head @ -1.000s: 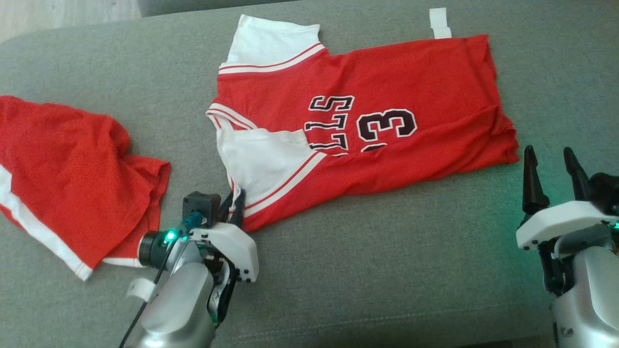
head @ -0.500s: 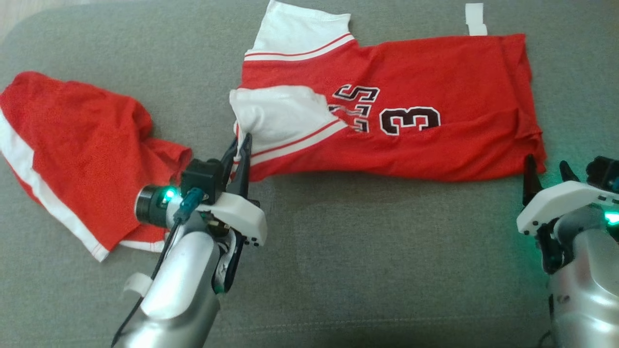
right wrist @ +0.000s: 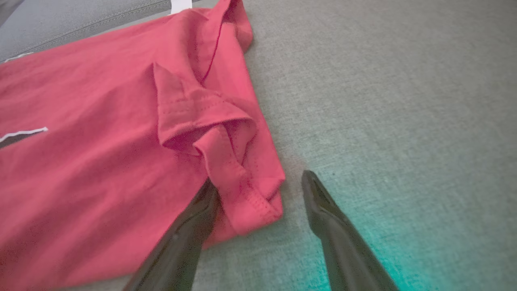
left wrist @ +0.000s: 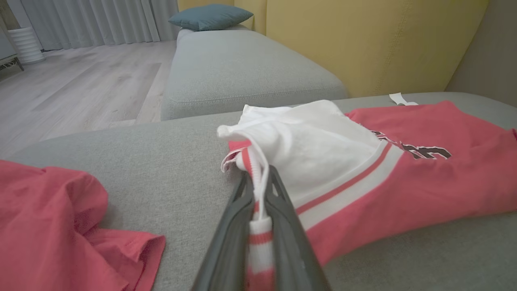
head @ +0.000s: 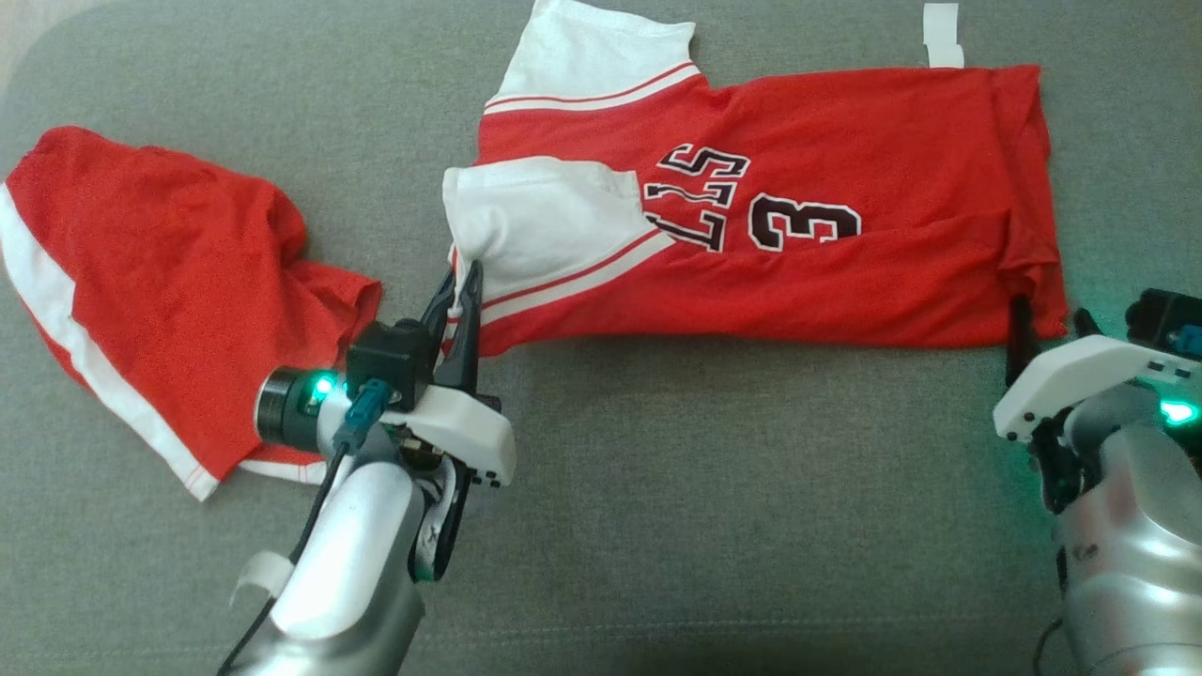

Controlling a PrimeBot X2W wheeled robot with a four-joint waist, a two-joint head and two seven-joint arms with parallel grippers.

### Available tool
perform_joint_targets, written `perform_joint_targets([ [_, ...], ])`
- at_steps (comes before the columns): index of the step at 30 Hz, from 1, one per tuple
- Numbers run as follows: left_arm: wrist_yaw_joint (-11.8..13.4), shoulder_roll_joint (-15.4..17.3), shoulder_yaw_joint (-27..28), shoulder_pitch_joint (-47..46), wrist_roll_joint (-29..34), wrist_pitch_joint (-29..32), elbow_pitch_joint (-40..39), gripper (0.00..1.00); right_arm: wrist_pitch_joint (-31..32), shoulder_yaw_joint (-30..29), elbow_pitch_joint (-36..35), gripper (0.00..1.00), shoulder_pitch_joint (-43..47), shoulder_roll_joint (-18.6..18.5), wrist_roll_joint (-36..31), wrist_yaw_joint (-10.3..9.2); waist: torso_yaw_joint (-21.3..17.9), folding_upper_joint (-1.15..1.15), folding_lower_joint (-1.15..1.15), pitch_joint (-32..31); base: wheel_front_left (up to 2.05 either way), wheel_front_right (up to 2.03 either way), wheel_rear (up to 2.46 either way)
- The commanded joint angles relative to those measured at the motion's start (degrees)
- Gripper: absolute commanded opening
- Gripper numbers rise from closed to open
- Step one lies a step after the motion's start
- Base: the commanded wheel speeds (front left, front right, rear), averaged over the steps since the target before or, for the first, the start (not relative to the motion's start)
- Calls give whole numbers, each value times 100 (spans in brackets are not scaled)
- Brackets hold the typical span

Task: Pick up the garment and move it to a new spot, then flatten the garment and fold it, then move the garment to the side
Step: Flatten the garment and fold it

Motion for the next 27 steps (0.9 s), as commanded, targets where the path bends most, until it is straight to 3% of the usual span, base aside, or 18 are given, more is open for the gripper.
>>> perform_joint_targets([
  [1,16,137,238,-130,26,-70,-68,0,-68,208,2,1,-162,-9,12,-4,-22,0,0,-17,0,0,0],
  [15,-99,174,224,35,-88,-71,472,0,-293,532,-244,0,180,-469,350,-4,-234,0,0,-491,0,0,0],
  [21,-164,209,202,237,-150,-71,540,0,-55,720,-688,0,717,-576,294,-4,-335,0,0,-752,0,0,0],
  [27,-335,255,15,509,-191,61,653,0,480,621,-1135,0,1329,-412,256,-4,-413,0,0,-941,0,0,0],
])
